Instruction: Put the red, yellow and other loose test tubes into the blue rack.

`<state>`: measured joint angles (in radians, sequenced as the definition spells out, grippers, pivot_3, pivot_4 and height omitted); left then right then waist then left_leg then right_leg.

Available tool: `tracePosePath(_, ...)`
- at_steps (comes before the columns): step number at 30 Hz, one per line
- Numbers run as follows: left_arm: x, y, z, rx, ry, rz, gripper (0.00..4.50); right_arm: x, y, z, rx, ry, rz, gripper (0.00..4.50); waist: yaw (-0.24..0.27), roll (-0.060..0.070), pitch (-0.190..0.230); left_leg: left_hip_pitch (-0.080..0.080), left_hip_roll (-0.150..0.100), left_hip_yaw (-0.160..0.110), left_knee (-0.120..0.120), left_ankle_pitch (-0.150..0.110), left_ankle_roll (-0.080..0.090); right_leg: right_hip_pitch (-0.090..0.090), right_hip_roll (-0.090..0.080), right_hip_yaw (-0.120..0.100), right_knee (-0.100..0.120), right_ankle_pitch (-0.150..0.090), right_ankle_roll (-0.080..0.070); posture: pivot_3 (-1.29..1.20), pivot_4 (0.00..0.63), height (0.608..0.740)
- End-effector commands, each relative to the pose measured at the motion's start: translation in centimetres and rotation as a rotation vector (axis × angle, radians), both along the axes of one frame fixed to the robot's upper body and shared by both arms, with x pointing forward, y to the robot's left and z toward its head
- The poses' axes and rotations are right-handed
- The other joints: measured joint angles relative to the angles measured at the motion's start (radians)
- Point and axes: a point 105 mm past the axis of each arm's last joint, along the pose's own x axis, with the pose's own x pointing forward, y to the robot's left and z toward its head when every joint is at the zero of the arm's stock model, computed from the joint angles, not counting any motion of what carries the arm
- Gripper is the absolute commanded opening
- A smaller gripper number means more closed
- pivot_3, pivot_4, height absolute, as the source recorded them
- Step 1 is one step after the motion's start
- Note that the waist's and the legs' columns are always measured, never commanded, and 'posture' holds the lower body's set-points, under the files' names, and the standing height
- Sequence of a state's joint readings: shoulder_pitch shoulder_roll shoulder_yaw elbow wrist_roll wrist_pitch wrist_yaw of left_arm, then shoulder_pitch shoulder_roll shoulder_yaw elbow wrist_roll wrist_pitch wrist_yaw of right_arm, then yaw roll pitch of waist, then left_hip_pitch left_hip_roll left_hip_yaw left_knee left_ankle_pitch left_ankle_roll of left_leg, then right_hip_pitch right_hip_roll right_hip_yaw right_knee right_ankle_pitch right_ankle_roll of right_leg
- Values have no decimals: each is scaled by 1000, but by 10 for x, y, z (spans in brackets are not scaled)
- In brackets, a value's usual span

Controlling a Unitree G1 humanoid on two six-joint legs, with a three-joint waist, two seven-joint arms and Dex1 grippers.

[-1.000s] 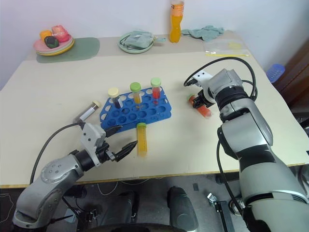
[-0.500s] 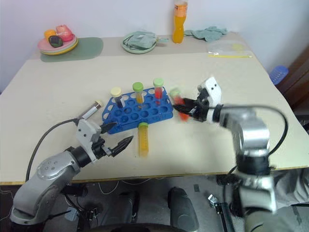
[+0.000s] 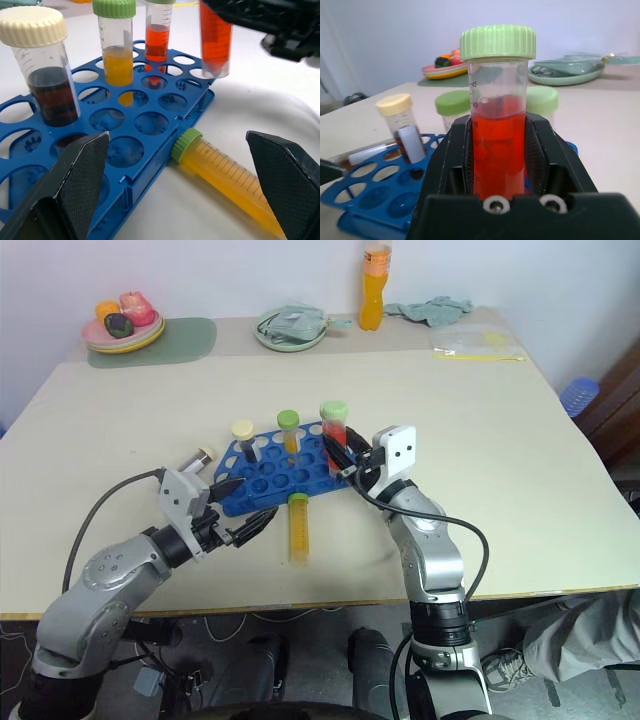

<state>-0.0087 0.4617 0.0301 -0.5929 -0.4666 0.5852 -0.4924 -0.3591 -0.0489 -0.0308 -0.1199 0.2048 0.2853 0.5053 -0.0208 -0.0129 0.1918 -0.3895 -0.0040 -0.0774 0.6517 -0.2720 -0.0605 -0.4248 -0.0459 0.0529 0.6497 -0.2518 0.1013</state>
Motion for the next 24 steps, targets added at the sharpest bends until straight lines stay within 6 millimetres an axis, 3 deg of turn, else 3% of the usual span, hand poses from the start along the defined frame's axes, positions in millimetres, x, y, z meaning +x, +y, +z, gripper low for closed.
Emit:
tracePosePath(1,-8,-4,10,-6,-36,-19,4500,6,3,12,15,-68,-17,1230,0,0,0,0,0,0,0,0,0,0,0,0,0,0,0,0,150,740)
tracePosePath(9,-11,-8,11,-15,-31,-16,4500,20,-3,6,12,-89,-82,1230,-1,0,0,0,0,0,0,0,0,0,0,0,0,0,0,0,150,740)
tracePosePath(18,-11,-7,10,-10,-28,-20,4500,14,2,-3,-24,-139,-65,1230,-1,0,0,0,0,0,0,0,0,0,0,0,0,0,0,0,150,740)
tracePosePath(21,-10,-6,9,-8,-27,-20,4500,12,2,-4,-29,-151,-56,2349,-1,0,0,0,0,0,0,0,0,0,0,0,0,0,0,0,150,740)
tracePosePath(24,-10,-6,8,-6,-26,-22,4500,10,1,-3,-28,-166,-51,3834,-1,0,0,0,0,0,0,0,0,0,0,0,0,0,0,0,150,740)
